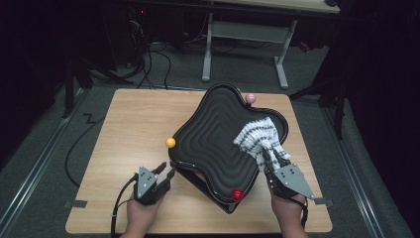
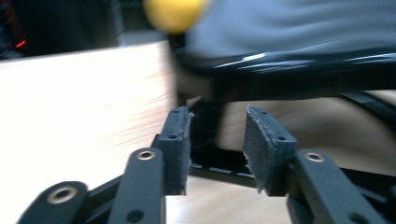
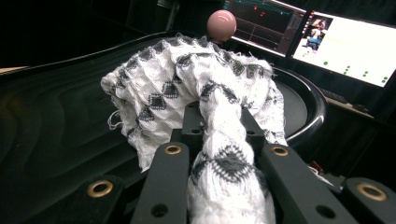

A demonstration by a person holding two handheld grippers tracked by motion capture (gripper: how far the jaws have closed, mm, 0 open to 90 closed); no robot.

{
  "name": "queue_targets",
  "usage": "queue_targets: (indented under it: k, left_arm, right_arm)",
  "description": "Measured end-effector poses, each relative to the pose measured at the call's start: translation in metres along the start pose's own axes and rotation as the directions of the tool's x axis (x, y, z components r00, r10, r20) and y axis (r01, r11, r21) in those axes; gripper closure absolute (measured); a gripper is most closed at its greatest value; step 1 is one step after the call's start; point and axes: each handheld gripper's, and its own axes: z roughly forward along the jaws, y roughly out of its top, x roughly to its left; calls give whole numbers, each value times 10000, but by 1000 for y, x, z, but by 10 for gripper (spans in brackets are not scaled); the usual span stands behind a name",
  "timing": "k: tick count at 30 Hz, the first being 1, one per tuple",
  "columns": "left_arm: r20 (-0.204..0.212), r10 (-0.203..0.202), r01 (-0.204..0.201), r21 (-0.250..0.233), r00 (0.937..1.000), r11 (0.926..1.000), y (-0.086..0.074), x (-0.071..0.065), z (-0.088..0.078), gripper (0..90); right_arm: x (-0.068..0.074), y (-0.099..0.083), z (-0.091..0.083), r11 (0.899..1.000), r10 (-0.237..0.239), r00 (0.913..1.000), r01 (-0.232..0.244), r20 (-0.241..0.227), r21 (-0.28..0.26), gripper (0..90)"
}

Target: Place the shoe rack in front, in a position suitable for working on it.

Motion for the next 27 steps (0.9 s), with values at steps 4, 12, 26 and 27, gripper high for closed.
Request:
queue_targets:
  k: [4, 12, 26, 27]
  left_arm:
    - [-191, 285, -270, 740, 9994, 9969, 3, 8, 26, 509]
    - [-150, 237, -221, 984, 9996, 9949, 7, 7, 58, 744]
    - [200, 587, -606, 1130, 9981, 9917, -11, 30, -2, 750]
    - [239, 608, -631, 1072, 9979, 9922, -13, 30, -4, 750]
  right_arm:
    - [1, -3, -3, 10000, 8, 10000, -8, -73, 7, 787]
    - [3, -4, -4, 9998, 184, 9994, -184, -280, -6, 787]
    - [28, 12, -1, 9998, -49, 9955, 32, -947, -186, 787]
    - [26, 15, 4, 9998, -27, 9962, 11, -872, -178, 787]
